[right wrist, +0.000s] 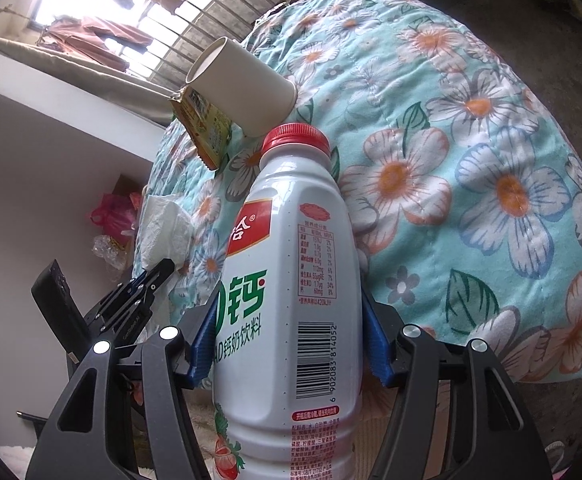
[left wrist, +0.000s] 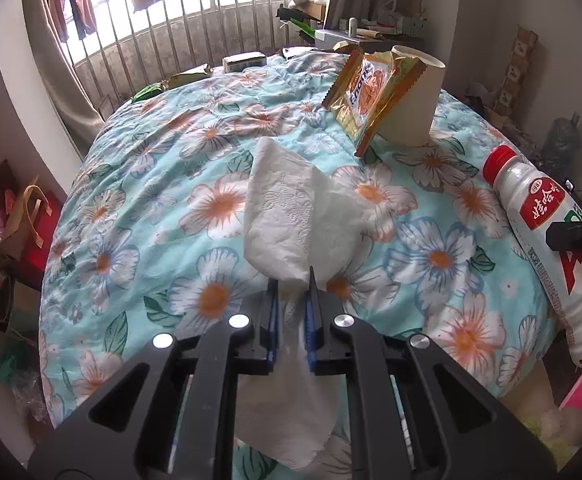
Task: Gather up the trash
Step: 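Lift the tissue and milk bottle and carry them to the wastebasket, then open both tools over the wastebasket to drop the bottle and tissue, then move both tools back over the paper cup and snack wrapper on the bed, then grasp the gold snack wrapper with the left tool while the right grasps the white paper cup, then lift the wrapper and paper cup and carry them toward the wastebasket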
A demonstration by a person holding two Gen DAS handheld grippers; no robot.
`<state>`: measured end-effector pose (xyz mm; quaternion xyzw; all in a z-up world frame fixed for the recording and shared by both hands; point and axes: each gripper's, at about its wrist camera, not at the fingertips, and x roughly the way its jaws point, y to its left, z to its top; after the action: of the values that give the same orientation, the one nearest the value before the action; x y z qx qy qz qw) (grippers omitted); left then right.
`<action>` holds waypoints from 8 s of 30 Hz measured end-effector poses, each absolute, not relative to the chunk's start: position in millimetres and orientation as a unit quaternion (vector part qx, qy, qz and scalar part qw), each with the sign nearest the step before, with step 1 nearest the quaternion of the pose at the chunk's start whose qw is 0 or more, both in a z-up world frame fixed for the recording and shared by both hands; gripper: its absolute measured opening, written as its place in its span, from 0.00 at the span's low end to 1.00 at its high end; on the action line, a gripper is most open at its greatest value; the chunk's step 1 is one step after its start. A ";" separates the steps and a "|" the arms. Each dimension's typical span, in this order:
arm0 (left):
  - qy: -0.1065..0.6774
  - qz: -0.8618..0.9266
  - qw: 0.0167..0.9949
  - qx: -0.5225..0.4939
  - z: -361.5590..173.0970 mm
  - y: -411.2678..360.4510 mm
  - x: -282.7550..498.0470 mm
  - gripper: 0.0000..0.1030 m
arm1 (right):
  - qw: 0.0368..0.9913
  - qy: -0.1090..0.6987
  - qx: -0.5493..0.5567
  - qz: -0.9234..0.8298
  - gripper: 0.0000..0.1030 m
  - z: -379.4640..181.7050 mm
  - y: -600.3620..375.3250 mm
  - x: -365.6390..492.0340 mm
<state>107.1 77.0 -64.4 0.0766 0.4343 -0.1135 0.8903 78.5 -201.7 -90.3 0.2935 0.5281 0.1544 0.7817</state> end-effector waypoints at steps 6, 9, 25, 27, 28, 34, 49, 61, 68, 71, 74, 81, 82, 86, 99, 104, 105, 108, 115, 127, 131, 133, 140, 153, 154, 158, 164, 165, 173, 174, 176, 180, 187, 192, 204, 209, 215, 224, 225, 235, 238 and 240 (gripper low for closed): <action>0.427 -0.113 0.894 0.077 -58.7 78.2 103.2 0.08 | 0.783 0.523 0.295 0.160 0.58 -88.2 -202.8 76.5; 0.422 -0.115 0.896 0.073 -54.7 79.1 101.0 0.08 | 0.784 0.521 0.295 0.162 0.58 -86.4 -202.0 75.5; 0.374 -0.179 0.909 0.031 -12.9 80.9 76.5 0.08 | 0.803 0.489 0.302 0.159 0.58 -70.1 -207.1 55.6; 0.374 -0.189 0.907 0.030 -9.0 76.2 76.4 0.08 | 0.804 0.482 0.310 0.159 0.58 -70.0 -212.9 50.6; 0.374 -0.194 0.907 0.030 -6.8 73.2 76.2 0.08 | 0.804 0.479 0.314 0.159 0.58 -69.9 -216.2 48.4; 0.366 -0.227 0.902 0.037 6.7 46.7 75.6 0.08 | 0.808 0.451 0.347 0.153 0.58 -67.4 -247.1 33.7; 0.384 -0.373 0.840 0.083 25.7 -115.0 97.3 0.08 | 0.819 0.354 0.448 0.064 0.58 -76.7 -379.0 -27.1; 0.435 -0.471 0.757 0.126 -10.6 -279.5 107.3 0.08 | 0.769 0.312 0.544 -0.119 0.58 -148.9 -525.1 -92.8; 0.494 -0.471 0.718 0.135 -56.6 -335.8 131.3 0.08 | 0.713 0.343 0.598 -0.130 0.58 -224.5 -573.9 -45.2; 0.511 -0.461 0.712 0.140 -74.1 -353.6 140.9 0.08 | 0.691 0.360 0.614 -0.124 0.59 -269.6 -610.2 -12.6; 0.521 -0.457 0.706 0.146 -87.5 -368.7 143.2 0.08 | 0.666 0.411 0.598 -0.174 0.68 -315.3 -638.9 12.1; 0.549 -0.466 0.676 0.155 -114.9 -398.7 139.2 0.09 | 0.661 0.390 0.608 -0.206 0.68 -335.1 -634.4 -14.4; 0.553 -0.468 0.671 0.158 -119.4 -405.4 136.6 0.09 | 0.662 0.385 0.608 -0.211 0.68 -335.3 -632.5 -20.0; 0.564 -0.476 0.654 0.167 -130.1 -429.4 126.1 0.09 | 0.675 0.346 0.613 -0.221 0.68 -317.3 -616.5 -54.0; 0.549 -0.479 0.649 0.218 -169.7 -553.6 85.7 0.59 | 0.689 0.262 0.638 -0.222 0.68 -267.8 -606.3 -102.2; 0.527 -0.488 0.654 0.236 -149.9 -541.2 76.1 0.59 | 0.690 0.267 0.637 -0.216 0.68 -264.7 -601.7 -104.8; 0.518 -0.489 0.659 0.244 -143.1 -534.5 75.9 0.59 | 0.691 0.268 0.637 -0.214 0.68 -264.0 -600.4 -105.0; 0.511 -0.479 0.672 0.242 -125.2 -515.9 82.0 0.60 | 0.695 0.267 0.635 -0.207 0.68 -259.5 -597.5 -101.3; 0.498 -0.475 0.702 0.182 -67.4 -445.6 95.3 0.65 | 0.730 0.265 0.602 -0.185 0.68 -224.8 -582.3 -82.6; 0.467 -0.403 0.777 0.130 -8.4 -268.5 116.3 0.78 | 0.788 0.290 0.530 -0.116 0.80 -158.6 -522.4 -38.1; 0.464 -0.348 0.809 0.094 0.9 -192.8 127.1 0.80 | 0.800 0.298 0.512 -0.096 0.80 -140.4 -505.6 -32.2; 0.458 -0.326 0.823 0.077 3.9 -160.9 130.9 0.80 | 0.803 0.301 0.507 -0.086 0.80 -132.9 -498.3 -29.6; 0.445 -0.251 0.859 0.028 7.8 -59.8 134.3 0.81 | 0.817 0.306 0.487 -0.024 0.80 -110.0 -463.7 -11.1; 0.402 -0.163 0.901 0.025 -12.9 8.7 146.9 0.81 | 0.829 0.367 0.412 0.086 0.80 -79.7 -354.3 53.0; 0.393 -0.161 0.905 0.041 -15.4 6.5 148.1 0.81 | 0.830 0.371 0.406 0.088 0.80 -78.4 -349.3 55.7; 0.367 -0.167 0.912 0.076 -22.5 -0.5 156.4 0.81 | 0.828 0.392 0.387 0.108 0.76 -75.9 -323.2 69.3; 0.354 -0.181 0.911 0.103 -29.7 -14.3 178.5 0.61 | 0.825 0.414 0.368 0.113 0.71 -79.5 -300.9 87.6; 0.353 -0.182 0.911 0.108 -31.6 -16.7 184.2 0.56 | 0.825 0.417 0.364 0.114 0.70 -79.3 -297.1 89.6; 0.375 -0.180 0.906 0.082 -48.7 -6.5 216.4 0.31 | 0.836 0.431 0.317 0.123 0.70 -71.5 -268.1 112.5; 0.376 -0.181 0.906 0.073 -49.1 -2.1 218.1 0.27 | 0.838 0.432 0.308 0.126 0.70 -70.0 -263.8 115.7; 0.379 -0.179 0.906 0.061 -50.0 5.2 220.5 0.21 | 0.843 0.436 0.288 0.130 0.70 -67.4 -252.7 124.6; 0.387 -0.172 0.905 0.039 -53.4 19.0 223.1 0.15 | 0.854 0.439 0.243 0.137 0.70 -62.0 -227.6 142.8; 0.386 -0.144 0.910 0.033 -47.6 34.1 215.7 0.14 | 0.869 0.440 0.174 0.145 0.70 -56.4 -190.5 175.0; 0.387 -0.126 0.913 0.029 -44.1 46.4 210.2 0.12 | 0.881 0.431 0.132 0.147 0.70 -49.5 -163.1 196.7; 0.388 -0.121 0.913 0.030 -42.0 49.0 207.1 0.11 | 0.889 0.428 0.097 0.130 0.70 -58.6 -131.2 229.9; 0.388 -0.121 0.913 0.030 -41.2 47.7 205.2 0.11 | 0.898 0.417 0.072 0.122 0.70 -54.4 -123.3 232.9; 0.385 -0.119 0.915 0.031 -40.3 46.1 205.7 0.11 | 0.904 0.409 0.056 0.115 0.64 -52.8 -120.1 235.4; 0.385 -0.119 0.915 0.031 -40.4 46.6 206.0 0.11 | 0.906 0.403 0.061 0.116 0.56 -54.7 -122.4 231.9; 0.386 -0.119 0.914 0.030 -40.5 46.9 206.2 0.11 | 0.907 0.401 0.061 0.114 0.56 -54.1 -123.3 230.7; 0.366 -0.140 0.920 0.009 -29.6 57.9 193.3 0.09 | 0.910 0.388 0.114 0.091 0.54 -39.0 -153.2 204.3; 0.357 -0.151 0.922 0.007 -23.7 57.3 188.0 0.09 | 0.909 0.380 0.148 0.086 0.54 -33.9 -169.3 188.0; 0.354 -0.158 0.922 0.009 -18.9 53.7 185.0 0.09 | 0.910 0.370 0.171 0.082 0.54 -30.1 -182.4 174.6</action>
<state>185.0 53.7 -18.9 0.0093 0.3535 -0.1582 0.9219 174.6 -182.4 -30.1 0.1709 0.3700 0.0816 0.9095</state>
